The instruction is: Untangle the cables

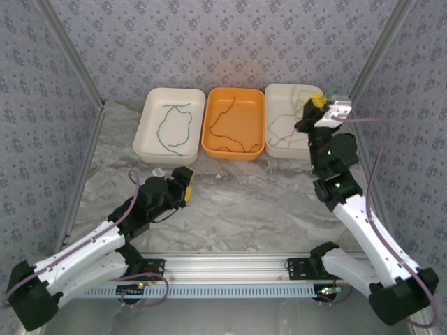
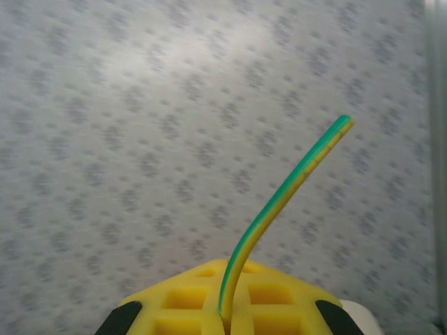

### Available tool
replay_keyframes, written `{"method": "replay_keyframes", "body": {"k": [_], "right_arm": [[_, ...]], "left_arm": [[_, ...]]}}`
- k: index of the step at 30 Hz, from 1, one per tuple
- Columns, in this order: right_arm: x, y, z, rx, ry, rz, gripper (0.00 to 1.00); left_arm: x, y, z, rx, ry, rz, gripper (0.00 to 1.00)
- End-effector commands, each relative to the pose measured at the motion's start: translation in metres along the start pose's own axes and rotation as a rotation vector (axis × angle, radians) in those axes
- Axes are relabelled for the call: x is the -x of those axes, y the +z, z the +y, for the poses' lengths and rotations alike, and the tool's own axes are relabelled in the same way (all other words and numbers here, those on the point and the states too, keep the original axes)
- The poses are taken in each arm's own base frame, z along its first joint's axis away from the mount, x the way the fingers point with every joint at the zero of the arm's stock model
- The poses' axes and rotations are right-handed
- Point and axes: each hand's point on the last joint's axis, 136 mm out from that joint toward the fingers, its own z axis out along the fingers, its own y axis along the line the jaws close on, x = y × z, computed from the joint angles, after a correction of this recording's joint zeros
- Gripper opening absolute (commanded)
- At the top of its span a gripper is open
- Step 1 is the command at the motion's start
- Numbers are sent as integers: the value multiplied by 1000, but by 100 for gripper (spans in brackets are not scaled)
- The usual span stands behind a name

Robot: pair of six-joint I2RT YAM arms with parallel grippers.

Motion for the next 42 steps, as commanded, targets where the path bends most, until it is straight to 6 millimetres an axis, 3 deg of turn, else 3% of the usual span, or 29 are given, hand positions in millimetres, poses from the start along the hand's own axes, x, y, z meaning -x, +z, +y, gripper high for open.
{"method": "replay_keyframes", "body": {"k": [1,4,7,13,16,22,27,29,32,36,42], "right_arm": [[-47,29,-56,-144,185,56,0],[-88,58,-91,-214,276,102,0],[-127,87,-110,-247,366,150,0],[-194,133,-115,-260,510,215,0],[-222,150,-112,-232,585,212,0],[-249,164,-112,-194,680,173,0],[-276,175,-116,-221,725,190,0],[-276,186,-114,-232,743,178,0],[-299,186,-111,-303,758,256,2],[-314,168,-104,-399,721,382,28],[-296,127,-95,-491,707,535,61]], "left_arm": [[-25,-2,-7,6,228,107,76],[-34,-7,-21,-19,317,139,76],[-37,-15,-32,-20,406,154,80],[-34,-39,-57,-115,634,118,83],[-22,-55,-64,-116,794,54,83],[-5,-79,-61,6,1133,22,84],[-6,-83,-61,8,1198,39,84],[-8,-83,-63,-4,1196,43,84],[-9,-83,-66,-16,1186,43,84],[-9,-87,-74,-37,1175,31,85],[-11,-88,-84,-58,1153,34,85]]}}
